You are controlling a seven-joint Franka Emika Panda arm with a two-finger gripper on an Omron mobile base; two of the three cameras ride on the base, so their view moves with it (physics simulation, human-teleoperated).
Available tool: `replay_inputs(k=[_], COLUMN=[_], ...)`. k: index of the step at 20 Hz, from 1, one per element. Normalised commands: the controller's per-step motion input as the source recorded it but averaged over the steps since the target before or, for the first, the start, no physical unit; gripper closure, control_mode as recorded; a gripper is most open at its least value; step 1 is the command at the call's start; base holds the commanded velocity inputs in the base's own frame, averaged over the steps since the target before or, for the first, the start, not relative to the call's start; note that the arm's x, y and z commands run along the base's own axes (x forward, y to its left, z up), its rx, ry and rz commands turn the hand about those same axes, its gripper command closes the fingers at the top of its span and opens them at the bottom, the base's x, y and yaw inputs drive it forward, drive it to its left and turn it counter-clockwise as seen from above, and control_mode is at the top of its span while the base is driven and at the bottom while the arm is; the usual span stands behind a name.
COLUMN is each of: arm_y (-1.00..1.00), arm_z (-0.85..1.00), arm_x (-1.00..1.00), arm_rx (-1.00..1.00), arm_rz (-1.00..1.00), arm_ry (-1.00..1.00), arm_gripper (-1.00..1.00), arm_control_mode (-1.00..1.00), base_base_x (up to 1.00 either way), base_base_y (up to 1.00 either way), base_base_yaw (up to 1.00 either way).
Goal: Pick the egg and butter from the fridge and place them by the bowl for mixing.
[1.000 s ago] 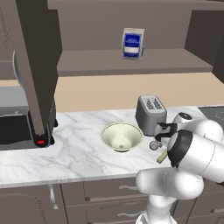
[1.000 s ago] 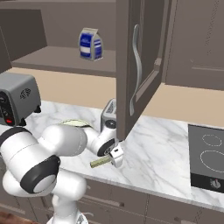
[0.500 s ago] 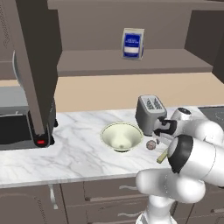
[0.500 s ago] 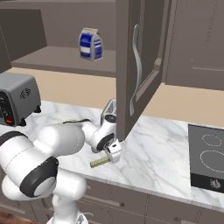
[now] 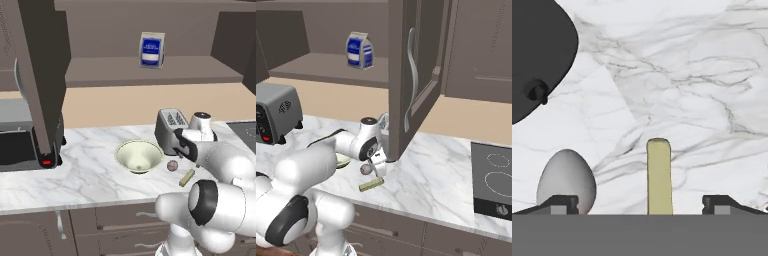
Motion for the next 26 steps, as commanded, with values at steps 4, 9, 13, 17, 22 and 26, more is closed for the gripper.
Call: replay_inputs(k=[4, 9, 13, 17, 22, 26], arm_y=[0.2, 0.26, 0.26, 0.23, 0.25, 0.24], arm_z=[0.49, 0.52, 0.52, 0.51, 0.45, 0.4], arm_x=[-0.27, -0.3, -0.31, -0.34, -0.34, -0.33], arm_rx=[-0.08, -0.03, -0.06, -0.05, -0.08, -0.06], arm_rz=[-0.01, 0.07, 0.16, 0.17, 0.21, 0.21], arm_ry=[0.0, 0.0, 0.0, -0.01, -0.05, -0.03], arm_gripper=[-1.0, -1.0, -1.0, -1.0, -1.0, -1.0], arm_control_mode=[-1.0, -1.0, -1.0, -1.0, -1.0, -1.0], base_base_x=[0.0, 0.0, 0.0, 0.0, 0.0, 0.0], base_base_y=[0.0, 0.0, 0.0, 0.0, 0.0, 0.0], base_base_yaw=[0.0, 0.0, 0.0, 0.0, 0.0, 0.0])
